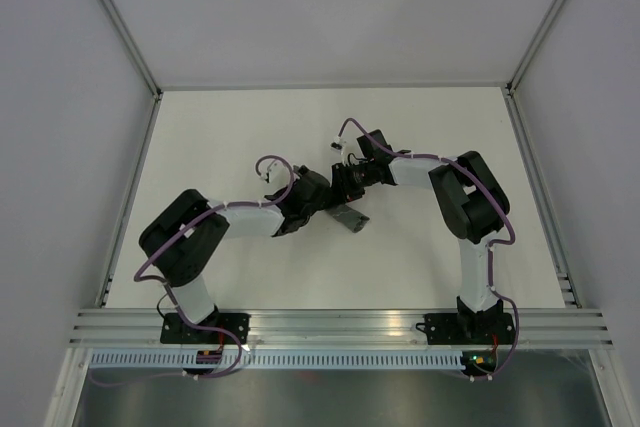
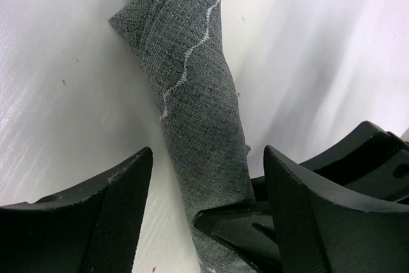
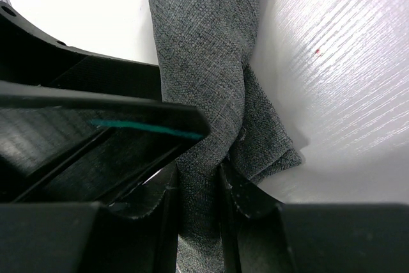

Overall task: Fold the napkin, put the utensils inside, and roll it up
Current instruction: Roll the napkin with the utensil

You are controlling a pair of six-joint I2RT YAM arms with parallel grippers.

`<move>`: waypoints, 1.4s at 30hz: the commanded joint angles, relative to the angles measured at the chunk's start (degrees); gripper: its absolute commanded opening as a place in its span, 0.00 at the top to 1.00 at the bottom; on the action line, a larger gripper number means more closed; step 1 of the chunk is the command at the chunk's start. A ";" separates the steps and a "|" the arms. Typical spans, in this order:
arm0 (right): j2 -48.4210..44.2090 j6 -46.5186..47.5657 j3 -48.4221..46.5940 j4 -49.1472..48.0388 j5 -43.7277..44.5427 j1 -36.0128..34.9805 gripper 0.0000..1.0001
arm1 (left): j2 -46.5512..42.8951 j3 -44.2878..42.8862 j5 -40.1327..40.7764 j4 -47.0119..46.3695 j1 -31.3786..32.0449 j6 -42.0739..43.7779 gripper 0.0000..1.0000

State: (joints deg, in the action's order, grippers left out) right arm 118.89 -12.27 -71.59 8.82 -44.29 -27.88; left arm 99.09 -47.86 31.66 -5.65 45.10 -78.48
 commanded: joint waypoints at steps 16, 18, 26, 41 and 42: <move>-1.73 4.01 1.02 3.83 6.94 0.19 0.48 | 6.55 -14.46 -2.92 17.51 -1.76 3.06 0.82; -3.65 4.62 0.58 4.88 6.59 0.37 0.43 | 6.64 -15.25 -4.32 17.95 -2.47 6.22 0.85; -9.55 5.85 -0.39 7.96 6.15 3.87 0.34 | 8.84 -21.04 -11.17 20.41 -6.43 21.42 0.89; -14.47 14.73 -3.73 16.05 1.23 22.94 0.33 | 18.06 -38.18 -19.79 28.76 -10.12 49.46 0.89; -14.48 15.08 -3.82 16.23 0.44 23.74 0.33 | 18.77 -39.32 -19.45 31.11 -10.21 51.04 0.89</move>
State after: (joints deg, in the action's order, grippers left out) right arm 106.54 0.23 -73.03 22.41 -41.23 -6.17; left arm 116.31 -82.61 14.17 20.88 35.55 -36.80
